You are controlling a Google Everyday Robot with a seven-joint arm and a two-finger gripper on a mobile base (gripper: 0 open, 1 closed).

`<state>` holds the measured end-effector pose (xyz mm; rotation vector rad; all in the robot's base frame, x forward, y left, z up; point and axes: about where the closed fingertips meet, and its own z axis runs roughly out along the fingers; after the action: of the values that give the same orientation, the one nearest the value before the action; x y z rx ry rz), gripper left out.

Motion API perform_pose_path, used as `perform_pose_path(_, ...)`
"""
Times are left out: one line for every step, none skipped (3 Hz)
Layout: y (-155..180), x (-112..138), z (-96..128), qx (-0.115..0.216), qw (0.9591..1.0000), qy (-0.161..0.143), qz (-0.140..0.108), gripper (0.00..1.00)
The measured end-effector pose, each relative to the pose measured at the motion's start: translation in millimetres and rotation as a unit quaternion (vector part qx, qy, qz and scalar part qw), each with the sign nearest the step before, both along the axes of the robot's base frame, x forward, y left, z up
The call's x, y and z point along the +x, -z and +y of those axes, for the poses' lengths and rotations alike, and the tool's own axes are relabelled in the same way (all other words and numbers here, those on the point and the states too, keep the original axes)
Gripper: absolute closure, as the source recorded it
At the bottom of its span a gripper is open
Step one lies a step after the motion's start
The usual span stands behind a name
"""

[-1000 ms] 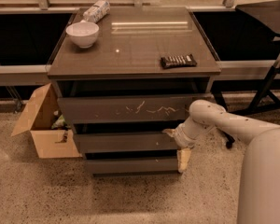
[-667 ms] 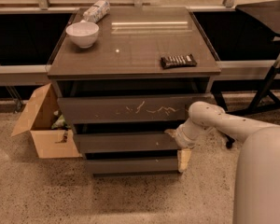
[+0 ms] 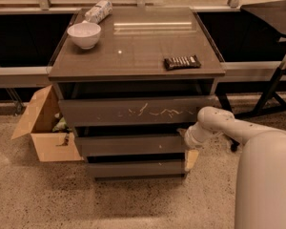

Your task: Open middle drawer

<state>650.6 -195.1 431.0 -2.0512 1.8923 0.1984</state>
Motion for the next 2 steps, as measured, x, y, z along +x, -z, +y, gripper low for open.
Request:
perform_pose_path(0.0, 15.6, -8.4, -0.008, 0.9997, 0.013, -0.021, 0.00)
perform_pose_path(10.4, 28.0, -11.4, -0.003, 0.9997, 0.015, -0.021, 0.00)
